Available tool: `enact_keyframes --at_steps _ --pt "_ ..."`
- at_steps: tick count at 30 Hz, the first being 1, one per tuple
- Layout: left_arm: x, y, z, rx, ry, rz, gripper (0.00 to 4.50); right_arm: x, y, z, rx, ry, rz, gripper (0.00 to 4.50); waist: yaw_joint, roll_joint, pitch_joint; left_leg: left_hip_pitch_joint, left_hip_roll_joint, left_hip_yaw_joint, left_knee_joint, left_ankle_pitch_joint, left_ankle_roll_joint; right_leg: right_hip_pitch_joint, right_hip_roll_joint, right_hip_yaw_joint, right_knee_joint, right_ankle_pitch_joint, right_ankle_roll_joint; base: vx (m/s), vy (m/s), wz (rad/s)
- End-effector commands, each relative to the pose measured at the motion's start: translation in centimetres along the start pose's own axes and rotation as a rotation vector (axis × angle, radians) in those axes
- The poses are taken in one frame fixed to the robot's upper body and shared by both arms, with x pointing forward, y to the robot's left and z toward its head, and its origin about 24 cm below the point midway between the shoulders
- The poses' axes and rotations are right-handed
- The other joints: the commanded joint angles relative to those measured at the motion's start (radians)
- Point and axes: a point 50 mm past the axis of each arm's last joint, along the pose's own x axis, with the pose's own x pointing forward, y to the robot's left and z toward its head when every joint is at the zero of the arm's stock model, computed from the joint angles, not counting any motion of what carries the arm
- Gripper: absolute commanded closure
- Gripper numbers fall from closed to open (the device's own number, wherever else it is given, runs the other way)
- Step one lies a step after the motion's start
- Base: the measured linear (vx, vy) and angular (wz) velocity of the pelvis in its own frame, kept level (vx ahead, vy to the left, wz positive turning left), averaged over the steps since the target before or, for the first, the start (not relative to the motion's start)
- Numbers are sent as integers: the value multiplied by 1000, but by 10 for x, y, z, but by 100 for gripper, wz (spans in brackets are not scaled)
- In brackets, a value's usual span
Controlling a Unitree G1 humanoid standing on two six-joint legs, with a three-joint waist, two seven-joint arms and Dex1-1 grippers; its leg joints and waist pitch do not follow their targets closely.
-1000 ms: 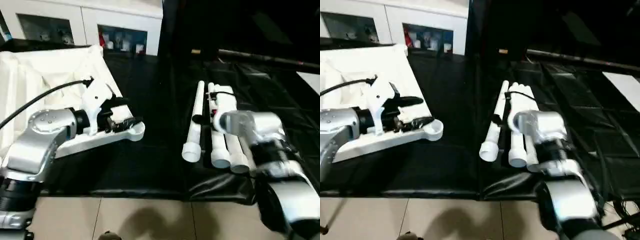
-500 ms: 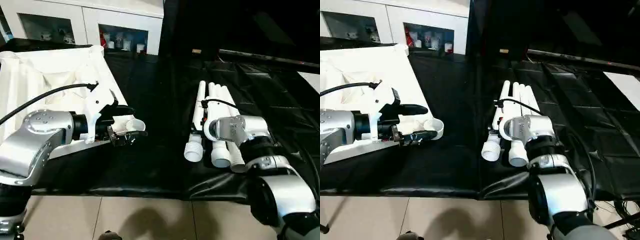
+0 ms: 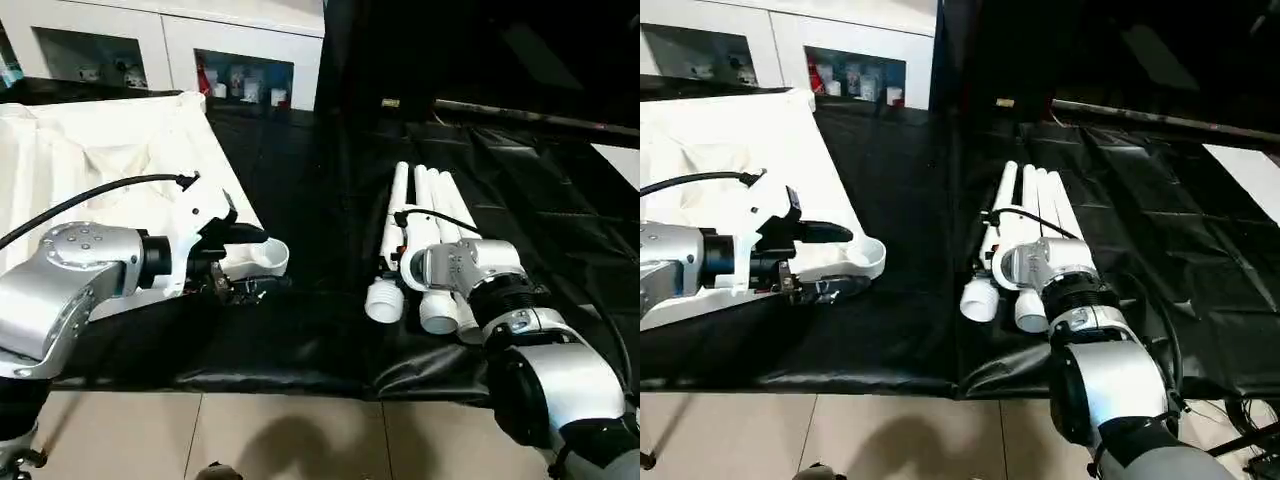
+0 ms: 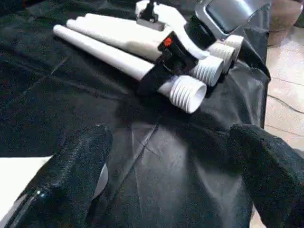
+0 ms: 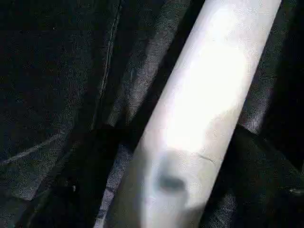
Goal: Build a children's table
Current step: Pick table leg
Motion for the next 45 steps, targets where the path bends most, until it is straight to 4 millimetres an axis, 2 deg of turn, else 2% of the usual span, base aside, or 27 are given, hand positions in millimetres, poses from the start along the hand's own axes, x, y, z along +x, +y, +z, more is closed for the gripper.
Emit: enact_keyframes --at_steps 1,4,5,12,14,20,24,27,29,30,31,33,34,35,36,37,38,39,40,43,44,45 --pt "1 -4 2 9 6 -21 0 3 0 -6 29 31 8 124 1 28 -59 22 17 -1 -69 -284 -128 33 -68 47 -77 -225 -120 0 0 0" --pt "1 -5 2 7 7 -21 0 3 1 -5 45 21 16 152 -1 23 -60 21 17 -1 -68 -278 -125 33 -67 47 -76 -222 -121 0 0 0" --pt "1 -4 2 6 6 -20 0 3 2 -5 61 19 27 161 0 25 -60 21 17 -1 -68 -277 -124 33 -68 47 -76 -222 -122 0 0 0" --pt "3 -4 0 -6 9 -15 0 4 0 -5 115 16 35 215 -1 22 -60 20 17 1 -67 -265 -121 34 -67 47 -76 -210 -123 0 0 0" --pt "4 -5 0 -14 6 -16 0 4 -2 -5 120 12 29 238 -1 25 -60 21 17 0 -67 -270 -122 33 -67 47 -75 -214 -124 0 0 0" --pt "5 -2 2 -13 -13 7 0 1 -5 0 131 -6 22 260 -1 23 -60 21 17 0 -67 -278 -121 32 -67 47 -77 -227 -120 0 0 0" --pt "5 5 10 -11 -80 54 0 -6 -4 15 179 -90 71 263 -1 24 -62 21 17 1 -65 -269 -119 34 -67 47 -77 -213 -120 0 0 0" --pt "10 18 27 -65 -220 145 0 -17 1 36 239 -210 182 263 3 25 -67 24 18 6 -60 -247 -110 34 -63 49 -74 -152 -129 0 0 0" --pt "18 30 43 -122 -312 212 0 -31 5 53 205 -367 297 264 6 13 -68 13 18 4 -61 -200 -95 44 -65 46 -68 -102 -129 0 0 0" --pt "19 32 46 -126 -324 221 0 -34 6 55 191 -389 316 264 8 13 -66 11 15 5 -62 -189 -89 45 -63 45 -71 -99 -122 0 0 0" --pt "23 38 54 -151 -367 239 0 -44 10 60 145 -437 389 264 9 6 -68 10 15 5 -60 -167 -78 49 -64 46 -70 -85 -114 0 0 0" --pt "25 39 57 -165 -384 242 0 -47 11 61 131 -445 419 264 14 8 -70 13 18 3 -59 -144 -71 48 -67 46 -67 -64 -111 0 0 0" --pt "35 41 66 -293 -444 212 0 -68 21 62 92 -464 621 264 14 21 -70 12 16 2 -60 -133 -73 50 -66 45 -65 -53 -117 0 0 0" --pt "39 40 69 -331 -459 193 0 -75 25 61 70 -469 689 264 22 13 -75 20 18 5 -52 -112 -54 54 -63 47 -64 25 -125 0 0 0" --pt "45 40 72 -396 -473 173 0 -84 27 60 44 -495 757 264 21 10 -74 16 16 5 -53 -97 -44 55 -61 46 -63 56 -136 0 0 0" --pt "46 40 72 -405 -474 170 0 -86 28 60 40 -498 767 264 28 15 -75 12 13 5 -52 -88 -30 58 -62 44 -65 80 -148 0 0 0" --pt "52 39 74 -455 -485 162 0 -93 28 60 21 -527 814 264 29 10 -75 12 14 5 -53 -96 -25 58 -65 43 -66 64 -163 0 0 0" --pt "59 38 75 -508 -496 149 0 -101 28 59 10 -557 855 264 31 13 -75 11 15 6 -52 -104 -26 59 -67 44 -66 58 -171 0 0 0" --pt "65 36 77 -550 -513 132 0 -109 28 58 -2 -589 901 264 34 12 -74 14 18 4 -52 -118 -28 57 -71 43 -70 26 -178 0 0 0" --pt "74 31 87 -597 -566 68 0 -123 30 52 -38 -621 968 264 42 8 -68 14 18 3 -56 -149 -30 56 -70 43 -82 -60 -163 0 0 0" --pt "75 29 92 -606 -591 44 0 -127 30 49 -50 -625 992 264 43 14 -68 14 17 2 -57 -162 -38 56 -72 43 -87 -104 -150 0 0 0" --pt "75 28 97 -612 -615 25 0 -130 31 47 -62 -625 1004 264 44 14 -67 15 17 3 -57 -170 -41 55 -72 43 -91 -119 -144 0 0 0"
